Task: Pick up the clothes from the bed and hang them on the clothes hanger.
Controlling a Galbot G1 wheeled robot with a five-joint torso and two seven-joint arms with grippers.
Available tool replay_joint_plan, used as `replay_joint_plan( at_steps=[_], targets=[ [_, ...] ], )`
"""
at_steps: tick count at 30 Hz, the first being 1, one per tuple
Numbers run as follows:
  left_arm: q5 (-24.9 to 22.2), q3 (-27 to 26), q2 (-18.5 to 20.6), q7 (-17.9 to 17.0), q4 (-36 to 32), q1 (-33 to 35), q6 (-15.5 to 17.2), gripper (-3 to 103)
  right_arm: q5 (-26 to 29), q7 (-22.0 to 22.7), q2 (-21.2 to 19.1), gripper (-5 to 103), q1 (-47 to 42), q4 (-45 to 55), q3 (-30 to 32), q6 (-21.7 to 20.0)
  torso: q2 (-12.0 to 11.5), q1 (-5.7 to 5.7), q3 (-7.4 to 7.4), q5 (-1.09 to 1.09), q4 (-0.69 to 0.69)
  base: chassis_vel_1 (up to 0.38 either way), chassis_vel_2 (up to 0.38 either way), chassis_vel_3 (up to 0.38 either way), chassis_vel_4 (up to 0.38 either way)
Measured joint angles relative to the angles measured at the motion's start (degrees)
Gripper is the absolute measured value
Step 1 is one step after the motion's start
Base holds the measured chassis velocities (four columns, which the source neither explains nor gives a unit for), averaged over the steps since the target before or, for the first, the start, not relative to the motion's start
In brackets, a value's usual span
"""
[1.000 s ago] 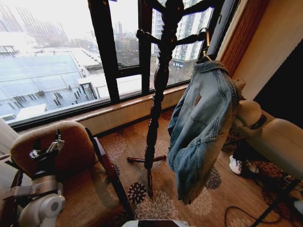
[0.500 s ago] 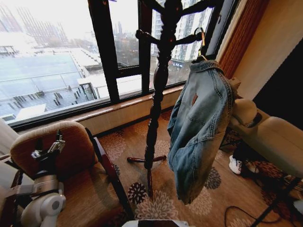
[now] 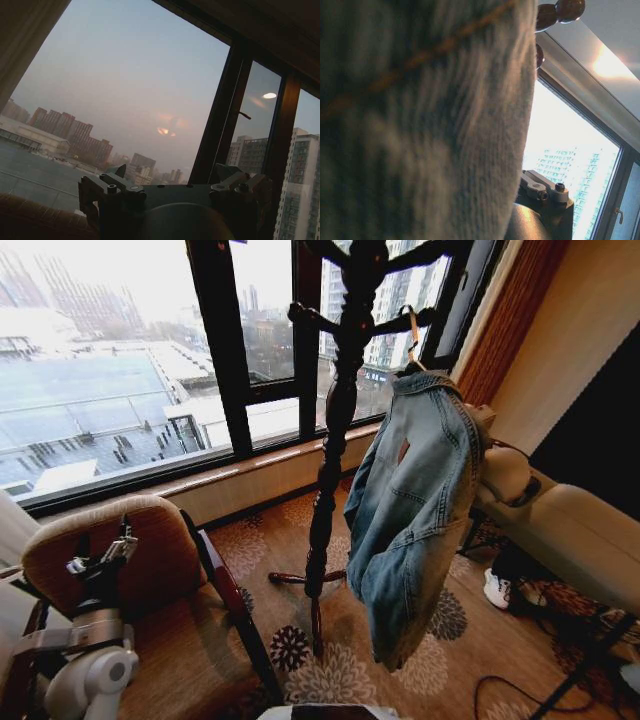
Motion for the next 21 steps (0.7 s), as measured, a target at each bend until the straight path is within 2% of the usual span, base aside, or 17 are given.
replay_joint_plan(
  at_steps=[6,21],
  targets=[
    [-0.27,-0.29,0.32,0.05,0.37,-0.06,0.00,100,-0.06,0.16,0.08,15,0.17,-0.45,-0.40,-0.27,0.00,0.00,-0.01,0.00,0.00,0.000,0.000,0.000,0.000],
    [-0.23,-0.14,0.48,0.06,-0.11,-0.17,0.13,100,-0.12,2.19,-2.43,15,-4.86,2.25,3.60,-0.38,0.00,0.00,0.00,0.00,0.00,0.000,0.000,0.000,0.000]
  ],
)
